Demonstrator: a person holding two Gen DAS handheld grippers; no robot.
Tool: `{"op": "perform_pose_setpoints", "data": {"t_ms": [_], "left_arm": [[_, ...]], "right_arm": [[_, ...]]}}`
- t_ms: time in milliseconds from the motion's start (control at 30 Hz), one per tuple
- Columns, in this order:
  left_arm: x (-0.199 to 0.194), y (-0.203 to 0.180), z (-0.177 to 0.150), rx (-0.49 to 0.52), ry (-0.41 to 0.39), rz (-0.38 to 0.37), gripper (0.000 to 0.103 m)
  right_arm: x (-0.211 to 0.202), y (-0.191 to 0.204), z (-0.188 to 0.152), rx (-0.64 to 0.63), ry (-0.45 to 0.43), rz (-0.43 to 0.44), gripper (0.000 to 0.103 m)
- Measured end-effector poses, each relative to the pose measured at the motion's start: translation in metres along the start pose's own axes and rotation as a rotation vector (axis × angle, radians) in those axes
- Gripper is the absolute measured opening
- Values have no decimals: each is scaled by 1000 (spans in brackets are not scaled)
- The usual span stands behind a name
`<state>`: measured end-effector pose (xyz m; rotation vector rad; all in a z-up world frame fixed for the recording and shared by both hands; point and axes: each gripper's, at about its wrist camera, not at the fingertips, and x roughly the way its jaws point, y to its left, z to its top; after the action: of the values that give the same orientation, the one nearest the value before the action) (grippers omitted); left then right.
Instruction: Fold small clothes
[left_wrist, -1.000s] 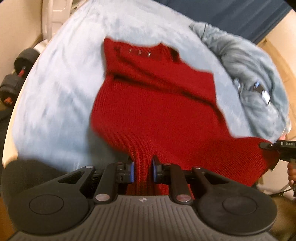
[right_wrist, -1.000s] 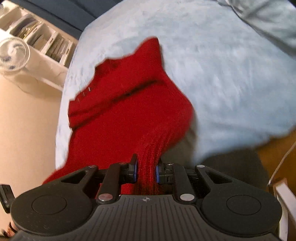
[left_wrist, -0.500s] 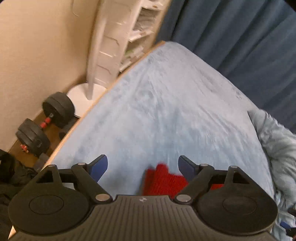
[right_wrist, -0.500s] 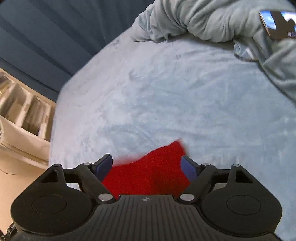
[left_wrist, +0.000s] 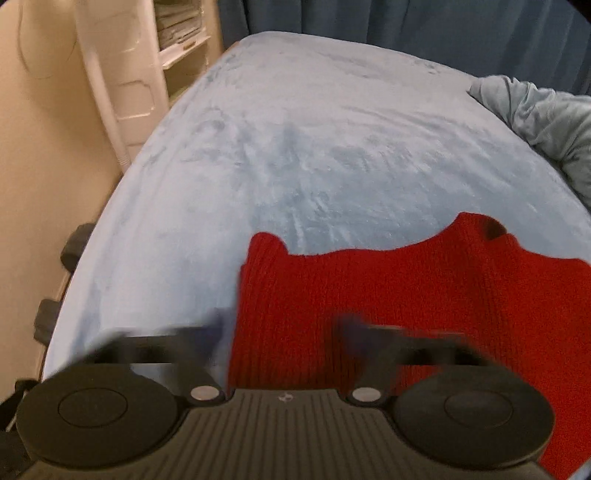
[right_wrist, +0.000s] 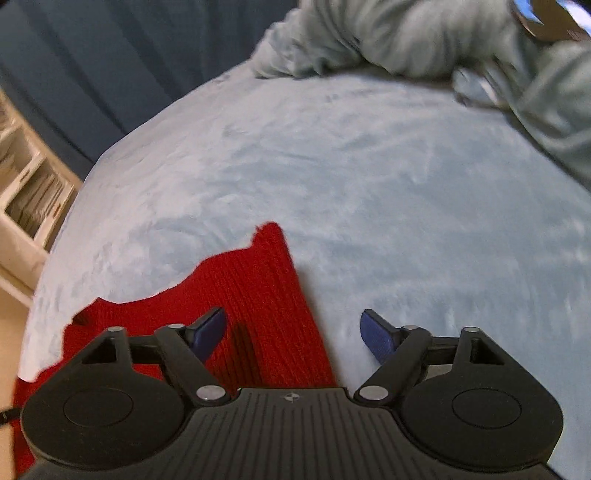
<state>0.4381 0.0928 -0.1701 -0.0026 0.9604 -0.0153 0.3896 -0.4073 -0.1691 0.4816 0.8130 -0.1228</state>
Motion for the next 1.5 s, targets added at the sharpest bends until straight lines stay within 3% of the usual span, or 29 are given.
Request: {"op": "perform_pose_setpoints", "data": {"t_ms": [67, 233, 333, 467, 567, 633, 667, 700, 767, 800, 900, 1033, 1133, 1167, 1267, 1367, 1500], "left_arm": [[-10, 12, 3, -58, -27, -32, 13], [-59, 57, 11, -158, -124, -150, 12], [-29, 67, 16, -162, -62, -82, 12], [18, 57, 9, -135, -11, -14, 13], [27, 49, 4, -86, -24, 21, 15], [26, 51, 3, -71, -34, 31, 24], [25, 53, 3, -67, -42, 41, 37], [22, 54, 1, -65, -51, 61, 59], [12, 57, -3, -81, -77, 116, 81], [4, 60, -7, -96, -93, 122, 84], [-28, 62, -26, -112, -108, 98, 85], [-70, 48, -66, -89, -113, 44, 92], [-78, 35, -97, -55, -80, 28, 94], [-74, 31, -106, -31, -59, 52, 94], [-60, 34, -126, -14, -2, 139, 98], [-73, 50, -128, -78, -7, 150, 98], [-94, 60, -129, -70, -42, 170, 99]], "right_arm": [[-9, 10, 4, -34, -31, -7, 13], [-74, 10, 22, 49, -193, 236, 12], [-53, 5, 27, 71, -192, 131, 12], [21, -2, 17, 64, -19, -51, 12], [42, -3, 11, 48, -8, -76, 13], [42, -7, 12, 67, -11, -69, 16], [39, -12, 12, 78, -12, -76, 29], [35, -18, 12, 98, -11, -90, 48], [26, -30, 10, 168, 0, -111, 68], [17, -36, 8, 216, 2, -102, 70], [-26, -32, -6, 225, -45, -77, 68], [-84, -7, -45, 13, -119, -27, 69], [-97, 5, -79, -77, -100, -8, 69], [-93, 6, -88, -101, -72, -31, 67], [-71, -5, -109, -144, 18, -243, 64], [-86, -34, -106, 38, 24, -232, 65], [-115, -32, -102, 5, -48, -262, 65]]}}
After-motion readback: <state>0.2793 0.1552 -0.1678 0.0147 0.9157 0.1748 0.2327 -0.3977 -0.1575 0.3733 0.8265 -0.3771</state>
